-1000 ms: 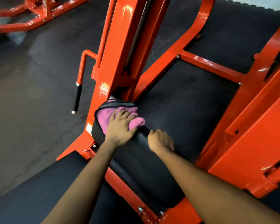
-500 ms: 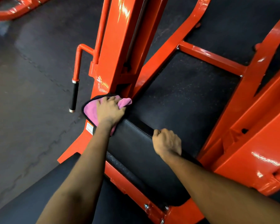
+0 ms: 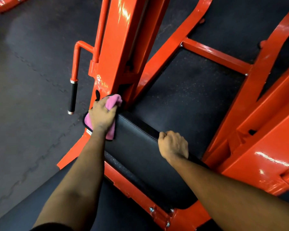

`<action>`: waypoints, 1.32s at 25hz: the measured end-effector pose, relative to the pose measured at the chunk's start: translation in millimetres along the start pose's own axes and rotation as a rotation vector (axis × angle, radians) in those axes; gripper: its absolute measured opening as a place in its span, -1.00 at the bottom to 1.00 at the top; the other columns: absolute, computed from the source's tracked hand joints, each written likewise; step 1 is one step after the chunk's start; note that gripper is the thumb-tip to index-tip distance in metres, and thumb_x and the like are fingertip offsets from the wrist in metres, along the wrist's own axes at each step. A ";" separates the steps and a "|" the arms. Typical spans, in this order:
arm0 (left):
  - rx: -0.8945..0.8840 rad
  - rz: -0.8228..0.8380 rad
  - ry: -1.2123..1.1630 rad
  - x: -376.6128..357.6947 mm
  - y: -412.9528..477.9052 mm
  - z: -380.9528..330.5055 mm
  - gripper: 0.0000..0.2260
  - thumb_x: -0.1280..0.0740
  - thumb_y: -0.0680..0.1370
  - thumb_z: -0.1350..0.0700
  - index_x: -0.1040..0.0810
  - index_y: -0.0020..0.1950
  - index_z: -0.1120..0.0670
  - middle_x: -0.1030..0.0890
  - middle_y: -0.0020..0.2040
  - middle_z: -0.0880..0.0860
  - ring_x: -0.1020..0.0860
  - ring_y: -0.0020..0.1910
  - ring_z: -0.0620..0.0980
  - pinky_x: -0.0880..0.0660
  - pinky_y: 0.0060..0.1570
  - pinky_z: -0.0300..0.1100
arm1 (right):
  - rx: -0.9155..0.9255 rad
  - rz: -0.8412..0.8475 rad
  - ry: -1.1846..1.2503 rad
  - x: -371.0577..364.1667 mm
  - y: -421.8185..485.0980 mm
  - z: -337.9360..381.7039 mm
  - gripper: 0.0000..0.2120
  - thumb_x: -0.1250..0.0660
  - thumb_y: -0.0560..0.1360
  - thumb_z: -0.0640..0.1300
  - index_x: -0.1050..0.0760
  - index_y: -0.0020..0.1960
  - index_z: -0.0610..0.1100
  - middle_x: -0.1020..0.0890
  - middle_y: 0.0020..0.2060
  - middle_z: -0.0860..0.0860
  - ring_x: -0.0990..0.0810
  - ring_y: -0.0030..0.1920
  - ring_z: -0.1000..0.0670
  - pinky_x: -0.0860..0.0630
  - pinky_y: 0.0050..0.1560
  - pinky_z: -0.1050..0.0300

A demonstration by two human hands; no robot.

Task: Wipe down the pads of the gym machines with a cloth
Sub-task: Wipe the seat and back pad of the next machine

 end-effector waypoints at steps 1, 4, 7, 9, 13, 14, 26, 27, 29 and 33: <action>0.083 -0.002 -0.076 -3.0 -0.4 11.0 -0.71 -0.27 0.47 -0.11 -0.59 0.13 -0.11 -0.65 0.05 -0.05 -0.55 0.10 0.12 -0.49 0.08 0.06 | -0.005 -0.002 0.003 0.1 0.1 -0.4 -0.51 0.03 0.62 0.06 -0.63 -0.05 -0.14 -0.68 -0.14 -0.11 -0.65 -0.12 -0.11 -0.58 -0.07 -0.02; 0.230 -0.087 -0.184 -3.3 -15.0 15.3 -0.72 -0.24 0.49 -0.04 -0.55 0.17 -0.13 -0.61 0.13 -0.10 -0.51 0.16 0.08 -0.45 0.18 0.09 | -0.010 0.009 0.004 -1.8 1.6 -1.2 -0.52 0.01 0.63 0.05 -0.63 -0.02 -0.14 -0.69 -0.11 -0.11 -0.66 -0.08 -0.13 -0.58 -0.05 -0.02; 0.124 -0.134 0.098 -7.1 -39.2 -15.8 -0.56 -0.22 0.44 -0.01 -0.52 0.31 -0.09 -0.57 0.25 -0.03 -0.42 0.33 0.12 -0.33 0.31 0.11 | 0.000 0.002 0.003 -2.4 0.8 -1.3 -0.53 0.01 0.63 0.05 -0.63 -0.02 -0.14 -0.70 -0.11 -0.10 -0.66 -0.09 -0.11 -0.51 -0.11 0.02; -0.029 -0.094 0.191 -18.8 -63.3 -40.8 -0.50 -0.20 0.45 -0.06 -0.52 0.38 -0.05 -0.56 0.30 0.00 -0.33 0.46 0.12 -0.20 0.41 0.15 | 0.004 0.002 0.006 -2.4 1.0 -2.4 -0.53 0.01 0.64 0.04 -0.63 -0.01 -0.14 -0.70 -0.09 -0.10 -0.65 -0.08 -0.11 -0.46 -0.13 0.04; -0.132 -0.027 0.142 -29.7 -94.4 -64.2 -0.52 -0.17 0.50 -0.15 -0.54 0.37 -0.06 -0.57 0.29 -0.05 -0.31 0.49 0.06 -0.13 0.46 0.18 | -0.002 0.016 0.030 -5.1 2.8 -4.0 -0.53 0.01 0.65 0.04 -0.63 0.07 -0.14 -0.69 0.00 -0.11 -0.65 0.01 -0.14 -0.51 -0.01 0.00; -0.135 -0.013 0.134 -30.2 -96.8 -68.9 -0.53 -0.16 0.50 -0.16 -0.55 0.36 -0.06 -0.57 0.28 -0.06 -0.33 0.47 0.06 -0.12 0.46 0.19 | -0.005 0.015 0.042 -5.5 4.0 -4.1 -0.54 0.00 0.65 0.03 -0.63 0.08 -0.14 -0.69 0.03 -0.12 -0.64 0.03 -0.15 -0.50 0.01 -0.01; -0.131 0.019 -0.021 -55.8 -187.9 -127.0 -0.53 -0.14 0.52 -0.21 -0.54 0.35 -0.07 -0.51 0.35 -0.08 -0.25 0.52 0.01 0.03 0.51 0.21 | -0.037 -0.074 1.121 6.9 5.2 -61.8 -0.84 -0.12 0.34 -0.15 -0.48 -0.25 -0.03 -0.60 -0.28 0.02 -0.63 -0.18 -0.08 -0.56 0.05 -0.17; -0.120 0.015 -0.056 -59.6 -204.0 -133.8 -0.53 -0.15 0.53 -0.19 -0.52 0.37 -0.07 -0.48 0.40 -0.06 -0.21 0.54 0.02 0.06 0.51 0.23 | -0.050 -0.065 1.122 6.9 0.3 -80.4 -0.84 -0.15 0.38 -0.20 -0.49 -0.26 -0.04 -0.59 -0.30 0.03 -0.62 -0.21 -0.05 -0.56 0.06 -0.18; -0.091 0.018 -0.132 -68.7 -239.4 -149.1 -0.53 -0.15 0.53 -0.16 -0.48 0.40 -0.08 -0.42 0.47 -0.06 -0.14 0.57 0.01 0.12 0.52 0.24 | -0.057 -0.079 1.113 7.8 -8.8 -120.4 -0.78 -0.17 0.45 -0.28 -0.50 -0.25 -0.03 -0.60 -0.31 0.03 -0.64 -0.17 -0.09 -0.57 0.10 -0.22; -0.077 0.079 -0.275 -80.0 -312.0 -190.0 -0.53 -0.16 0.52 -0.16 -0.45 0.42 -0.16 -0.38 0.47 -0.17 -0.16 0.56 -0.04 0.10 0.53 0.20 | 0.033 -0.029 1.090 7.4 -39.8 -178.2 -0.82 -0.22 0.46 -0.23 -0.52 -0.20 0.01 -0.63 -0.22 0.03 -0.62 0.00 -0.14 -0.52 0.14 -0.11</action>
Point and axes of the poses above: each hand's wrist, its own y-axis towards the middle knuckle, its own x-axis out of the back of the hand, z = x × y, the point moved 9 cm from there along y, towards the middle knuckle
